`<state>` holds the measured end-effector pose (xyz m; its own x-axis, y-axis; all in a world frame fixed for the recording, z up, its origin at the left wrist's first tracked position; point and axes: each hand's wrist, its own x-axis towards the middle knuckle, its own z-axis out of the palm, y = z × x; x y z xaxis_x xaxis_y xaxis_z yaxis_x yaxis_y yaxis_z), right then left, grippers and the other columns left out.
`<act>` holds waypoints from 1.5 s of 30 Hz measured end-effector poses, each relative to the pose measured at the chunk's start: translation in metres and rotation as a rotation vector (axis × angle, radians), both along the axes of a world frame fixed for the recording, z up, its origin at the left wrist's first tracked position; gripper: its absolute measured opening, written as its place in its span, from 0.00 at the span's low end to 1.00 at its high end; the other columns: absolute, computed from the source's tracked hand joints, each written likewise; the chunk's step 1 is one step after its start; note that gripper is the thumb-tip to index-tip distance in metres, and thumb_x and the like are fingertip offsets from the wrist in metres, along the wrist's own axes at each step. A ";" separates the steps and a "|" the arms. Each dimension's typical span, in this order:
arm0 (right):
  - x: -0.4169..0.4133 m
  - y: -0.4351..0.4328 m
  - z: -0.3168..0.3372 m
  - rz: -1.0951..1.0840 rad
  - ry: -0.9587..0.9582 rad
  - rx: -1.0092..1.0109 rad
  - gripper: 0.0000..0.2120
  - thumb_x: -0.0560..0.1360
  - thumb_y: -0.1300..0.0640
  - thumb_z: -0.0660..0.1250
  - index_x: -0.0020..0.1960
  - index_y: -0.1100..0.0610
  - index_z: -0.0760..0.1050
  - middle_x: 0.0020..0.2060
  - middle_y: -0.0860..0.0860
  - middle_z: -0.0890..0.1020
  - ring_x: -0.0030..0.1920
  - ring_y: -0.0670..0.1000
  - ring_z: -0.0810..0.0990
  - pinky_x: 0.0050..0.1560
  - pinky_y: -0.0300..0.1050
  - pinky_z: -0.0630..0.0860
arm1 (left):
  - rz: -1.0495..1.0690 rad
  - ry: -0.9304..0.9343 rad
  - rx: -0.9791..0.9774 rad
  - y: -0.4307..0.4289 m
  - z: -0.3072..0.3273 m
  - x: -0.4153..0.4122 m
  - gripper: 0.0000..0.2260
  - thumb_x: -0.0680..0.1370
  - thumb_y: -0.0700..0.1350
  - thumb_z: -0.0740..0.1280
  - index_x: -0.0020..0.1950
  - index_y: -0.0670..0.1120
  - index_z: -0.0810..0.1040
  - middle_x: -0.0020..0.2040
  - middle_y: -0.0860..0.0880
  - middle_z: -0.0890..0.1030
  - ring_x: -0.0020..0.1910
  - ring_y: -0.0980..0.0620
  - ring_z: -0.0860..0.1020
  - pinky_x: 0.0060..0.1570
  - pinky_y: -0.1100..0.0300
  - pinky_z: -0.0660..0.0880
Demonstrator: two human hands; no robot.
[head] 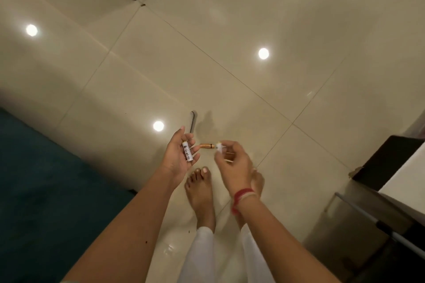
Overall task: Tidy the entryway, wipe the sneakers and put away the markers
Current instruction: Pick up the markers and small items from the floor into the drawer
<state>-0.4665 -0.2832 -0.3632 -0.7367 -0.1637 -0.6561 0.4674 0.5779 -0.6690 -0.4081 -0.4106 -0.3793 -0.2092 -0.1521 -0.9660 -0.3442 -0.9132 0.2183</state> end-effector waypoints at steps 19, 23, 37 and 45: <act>0.013 -0.017 -0.131 1.020 0.285 0.456 0.16 0.72 0.62 0.64 0.59 0.59 0.71 0.54 0.58 0.74 0.53 0.60 0.73 0.54 0.52 0.72 | 0.386 -0.052 0.008 -0.028 -0.063 0.096 0.16 0.78 0.57 0.61 0.35 0.49 0.72 0.30 0.52 0.72 0.28 0.55 0.69 0.33 0.63 0.69; 0.002 -0.017 -0.147 1.129 0.326 0.470 0.07 0.77 0.59 0.61 0.53 0.58 0.72 0.48 0.56 0.77 0.48 0.58 0.76 0.46 0.48 0.71 | 0.406 -0.049 0.036 -0.024 -0.069 0.105 0.18 0.78 0.58 0.60 0.35 0.48 0.73 0.31 0.52 0.73 0.29 0.55 0.72 0.33 0.62 0.70; 0.091 -0.092 -0.035 0.593 -0.058 -0.115 0.07 0.71 0.62 0.70 0.49 0.55 0.80 0.43 0.49 0.83 0.43 0.44 0.81 0.49 0.41 0.78 | 0.396 0.054 0.014 -0.044 -0.041 0.083 0.17 0.79 0.57 0.60 0.37 0.47 0.72 0.31 0.52 0.74 0.28 0.54 0.73 0.31 0.62 0.74; 0.023 -0.069 -0.109 1.158 0.528 0.291 0.17 0.71 0.66 0.62 0.58 0.56 0.74 0.56 0.56 0.75 0.56 0.57 0.75 0.57 0.52 0.71 | 0.383 -0.154 -0.045 -0.041 -0.071 0.101 0.14 0.73 0.51 0.72 0.35 0.52 0.67 0.25 0.55 0.66 0.20 0.60 0.62 0.20 0.68 0.59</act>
